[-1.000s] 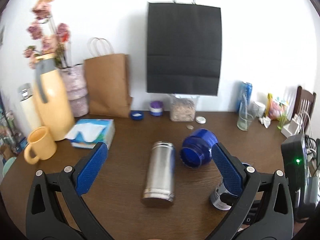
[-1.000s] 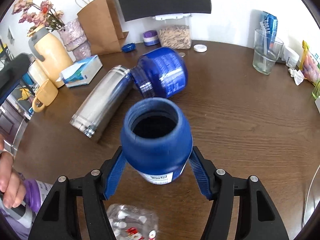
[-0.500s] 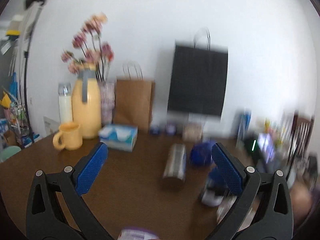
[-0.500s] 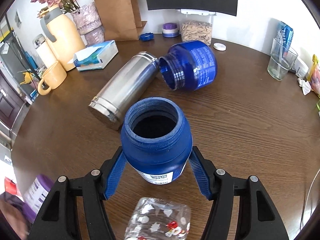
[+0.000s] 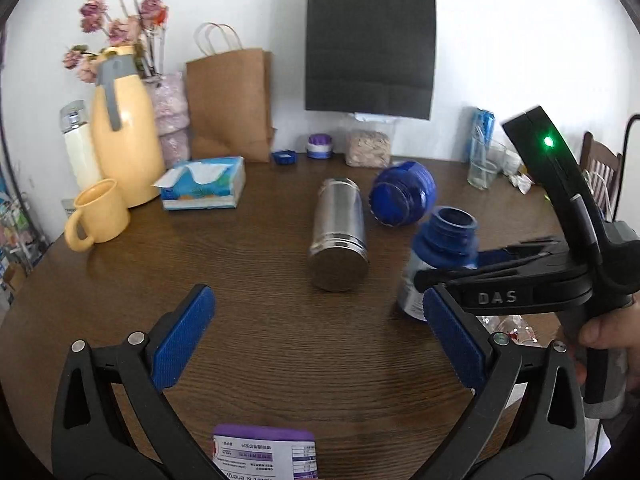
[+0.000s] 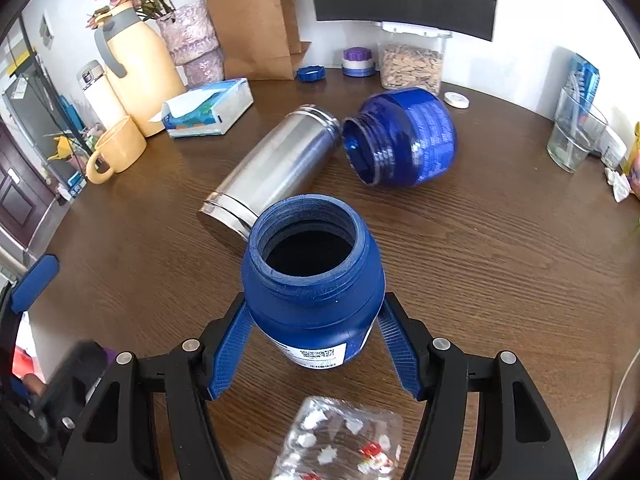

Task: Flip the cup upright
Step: 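Lift the blue bottle with the right tool and rotate its opening upward, then grasp the blue bottle with the left tool while the right tool opens and releases it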

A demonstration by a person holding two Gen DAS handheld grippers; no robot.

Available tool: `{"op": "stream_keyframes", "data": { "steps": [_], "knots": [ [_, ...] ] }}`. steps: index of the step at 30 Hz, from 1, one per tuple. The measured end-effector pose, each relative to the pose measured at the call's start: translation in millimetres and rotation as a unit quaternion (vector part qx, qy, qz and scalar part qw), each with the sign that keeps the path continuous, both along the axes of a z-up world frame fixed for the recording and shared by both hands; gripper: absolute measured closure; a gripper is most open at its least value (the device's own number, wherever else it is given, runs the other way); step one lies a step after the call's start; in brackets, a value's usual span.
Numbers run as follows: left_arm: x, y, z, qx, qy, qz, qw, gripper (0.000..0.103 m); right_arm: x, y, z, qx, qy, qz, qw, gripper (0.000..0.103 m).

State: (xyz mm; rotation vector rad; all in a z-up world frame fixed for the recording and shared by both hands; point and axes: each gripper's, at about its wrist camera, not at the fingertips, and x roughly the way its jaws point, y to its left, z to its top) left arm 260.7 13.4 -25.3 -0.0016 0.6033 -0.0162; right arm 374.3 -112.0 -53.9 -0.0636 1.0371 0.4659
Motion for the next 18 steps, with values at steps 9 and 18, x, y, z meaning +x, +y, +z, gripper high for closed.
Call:
{"op": "stream_keyframes", "data": {
  "steps": [9,18],
  "knots": [
    [27.4,4.6,-13.9,-0.008,0.058,-0.029,0.9979,0.000,11.7,5.5,5.6,0.053,0.025,0.021,0.998,0.036],
    [45.6,-21.9,-29.6,0.000,0.076,-0.127,0.9890,0.045,-3.9,40.6,13.9,0.060,0.039,0.093,0.993,0.036]
  ]
}}
